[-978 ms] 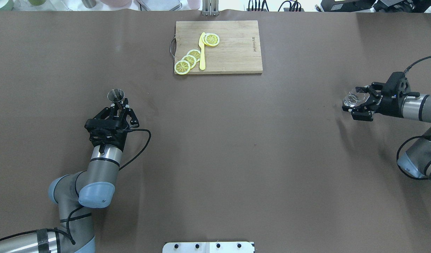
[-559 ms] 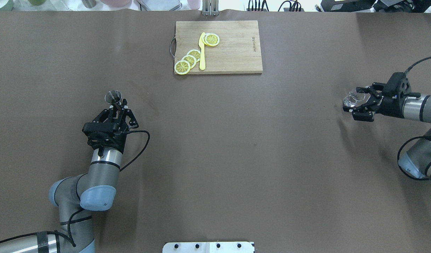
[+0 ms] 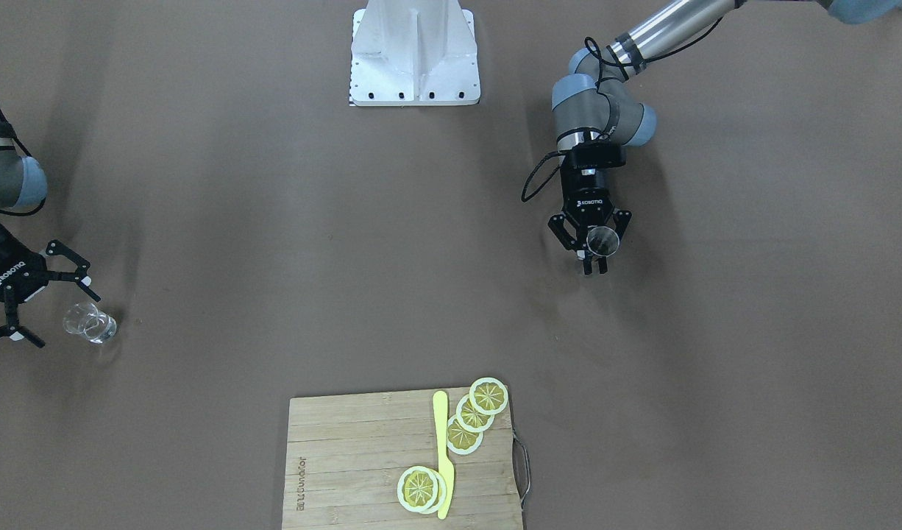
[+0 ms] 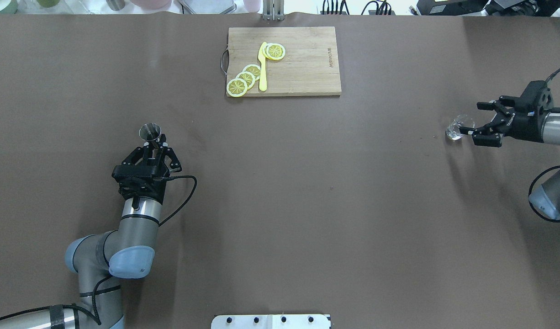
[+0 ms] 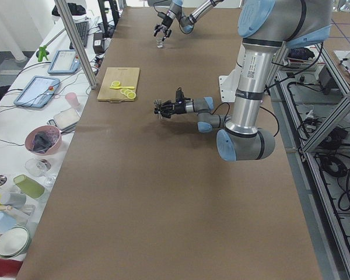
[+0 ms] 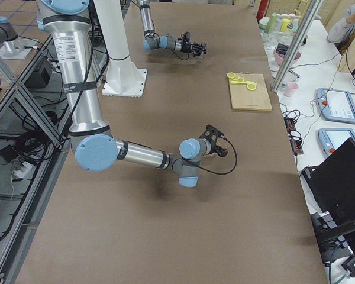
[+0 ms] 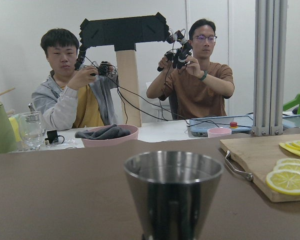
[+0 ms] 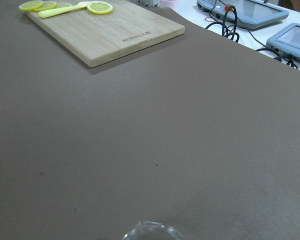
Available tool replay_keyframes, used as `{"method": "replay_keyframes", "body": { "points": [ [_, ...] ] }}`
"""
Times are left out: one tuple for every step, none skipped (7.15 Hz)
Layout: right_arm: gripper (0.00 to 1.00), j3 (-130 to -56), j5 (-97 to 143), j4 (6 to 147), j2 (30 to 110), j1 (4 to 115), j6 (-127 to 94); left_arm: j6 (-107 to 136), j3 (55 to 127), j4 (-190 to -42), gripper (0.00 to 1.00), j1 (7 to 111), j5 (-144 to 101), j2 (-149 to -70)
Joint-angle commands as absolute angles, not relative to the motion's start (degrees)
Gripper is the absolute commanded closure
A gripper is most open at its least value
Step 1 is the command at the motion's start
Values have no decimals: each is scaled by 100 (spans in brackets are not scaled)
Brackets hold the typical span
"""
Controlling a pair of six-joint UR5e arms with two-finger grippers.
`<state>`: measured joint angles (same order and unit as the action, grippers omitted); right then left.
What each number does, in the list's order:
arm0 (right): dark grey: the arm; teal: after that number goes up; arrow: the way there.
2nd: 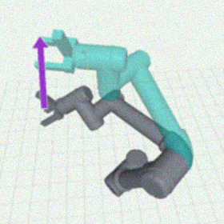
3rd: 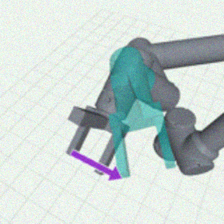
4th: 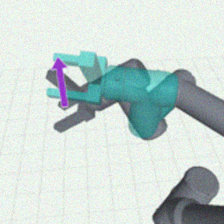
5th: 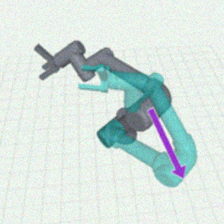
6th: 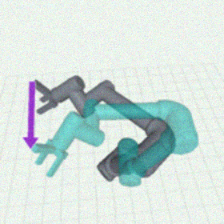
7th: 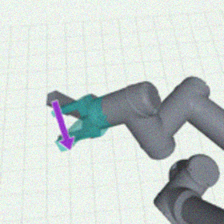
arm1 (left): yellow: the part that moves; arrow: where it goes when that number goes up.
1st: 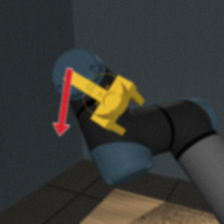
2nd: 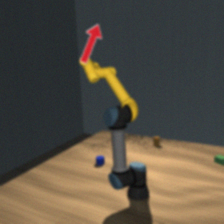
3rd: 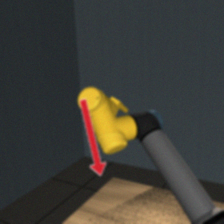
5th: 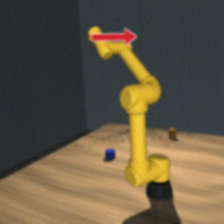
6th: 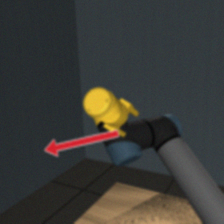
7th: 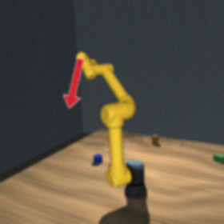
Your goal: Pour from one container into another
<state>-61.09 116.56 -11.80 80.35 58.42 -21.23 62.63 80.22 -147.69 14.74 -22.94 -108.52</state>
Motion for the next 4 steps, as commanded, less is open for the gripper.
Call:
{"method": "replay_keyframes", "body": {
  "points": [
    [0,-6178,12022,-1143,8051,6370,-2153,6267,8016,-14748,100,1459,-2285,-10872],
    [0,-6266,12058,-1143,8068,6450,-2171,6267,8007,-14748,100,1459,-2285,-10889],
    [0,-6275,12233,-942,8025,6625,-2162,6258,7998,-14748,100,1459,-2276,-10898],
    [0,-6301,12600,-688,7955,6879,-2145,6258,7981,-14739,100,1459,-2276,-10916]
  ]
}}
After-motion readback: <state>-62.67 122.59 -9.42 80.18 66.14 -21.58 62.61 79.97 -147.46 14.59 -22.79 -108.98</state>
